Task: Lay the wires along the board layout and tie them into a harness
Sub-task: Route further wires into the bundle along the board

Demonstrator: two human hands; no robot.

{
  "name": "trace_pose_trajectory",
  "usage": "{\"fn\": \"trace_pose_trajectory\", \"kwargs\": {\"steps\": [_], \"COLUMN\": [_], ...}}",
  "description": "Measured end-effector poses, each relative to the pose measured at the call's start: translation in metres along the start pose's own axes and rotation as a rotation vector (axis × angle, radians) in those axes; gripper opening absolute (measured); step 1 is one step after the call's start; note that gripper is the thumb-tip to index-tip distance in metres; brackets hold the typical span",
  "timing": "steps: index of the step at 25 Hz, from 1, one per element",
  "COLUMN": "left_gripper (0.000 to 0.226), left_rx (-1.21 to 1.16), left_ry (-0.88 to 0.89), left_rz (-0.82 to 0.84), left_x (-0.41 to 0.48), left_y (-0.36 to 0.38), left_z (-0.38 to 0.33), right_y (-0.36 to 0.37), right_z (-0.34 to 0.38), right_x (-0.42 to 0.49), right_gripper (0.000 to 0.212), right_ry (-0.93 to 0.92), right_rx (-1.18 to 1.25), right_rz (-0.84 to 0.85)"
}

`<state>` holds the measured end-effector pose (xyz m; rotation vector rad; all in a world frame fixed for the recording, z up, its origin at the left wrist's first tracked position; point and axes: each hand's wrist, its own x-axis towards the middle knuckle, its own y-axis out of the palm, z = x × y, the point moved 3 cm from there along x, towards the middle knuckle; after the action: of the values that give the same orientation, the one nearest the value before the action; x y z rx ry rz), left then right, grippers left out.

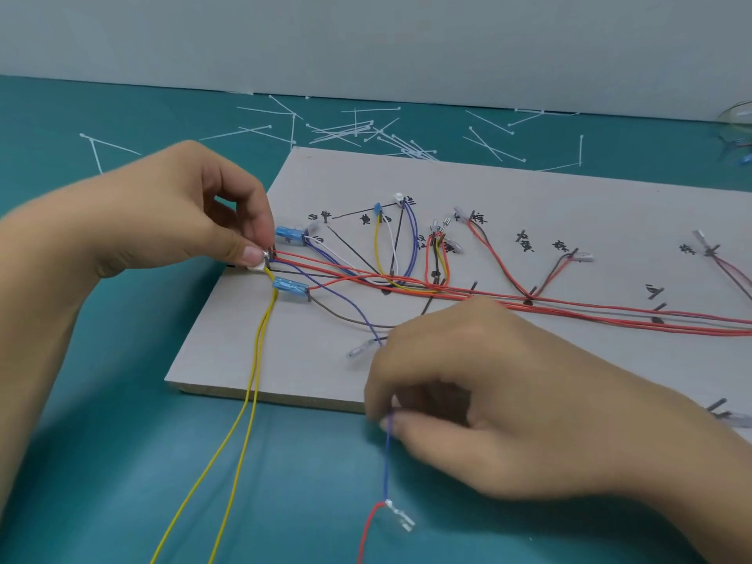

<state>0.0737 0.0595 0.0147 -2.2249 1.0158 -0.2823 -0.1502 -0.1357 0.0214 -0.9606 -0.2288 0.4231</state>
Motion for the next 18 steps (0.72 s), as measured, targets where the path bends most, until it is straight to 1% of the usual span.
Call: {"fn": "trace_pose_trajectory", "kwargs": {"steps": [3,5,6,8,9,11,12,14,16,18], "left_gripper": [0.029,0.022,0.023,0.026,0.027,0.04,0.044,0.041,0.036,0.029], "left_rx": [0.032,0.082,0.114,0.16,0.158,0.131,0.14,0.185,0.17,0.186], "left_ry": [-0.004,0.01,0.023,0.029,0.013,-0.019,-0.031,-0.012,0.021,0.063], "left_rz": [-0.012,-0.025,-0.033,-0.054,-0.062,-0.063,-0.072,-0.1,-0.119,-0.1], "left_x": [-0.002,-0.002,-0.003,-0.004,-0.005,-0.008,-0.009,-0.01,-0.011,-0.009], "left_y": [0.003,0.003,0.002,0.001,0.001,0.001,0.0,0.0,0.003,0.01], "left_z": [-0.002,-0.003,-0.005,-0.005,-0.006,-0.006,-0.007,-0.013,-0.025,-0.045], "right_y": [-0.016,-0.028,-0.033,-0.038,-0.041,-0.047,-0.051,-0.059,-0.062,-0.059], "right_z": [-0.012,-0.023,-0.029,-0.039,-0.043,-0.052,-0.058,-0.068,-0.071,-0.073], "right_x": [-0.008,-0.011,-0.012,-0.014,-0.015,-0.018,-0.021,-0.025,-0.027,-0.027], "right_gripper": [0.008,0.011,0.013,0.023,0.022,0.014,0.015,0.016,0.005,0.009], "right_ry": [0.166,0.254,0.287,0.357,0.397,0.463,0.488,0.528,0.554,0.583], "right_rx": [0.317,0.514,0.554,0.595,0.64,0.728,0.741,0.699,0.622,0.544], "right_rz": [-0.014,-0.04,-0.072,-0.16,-0.199,-0.263,-0.287,-0.311,-0.285,-0.242]}}
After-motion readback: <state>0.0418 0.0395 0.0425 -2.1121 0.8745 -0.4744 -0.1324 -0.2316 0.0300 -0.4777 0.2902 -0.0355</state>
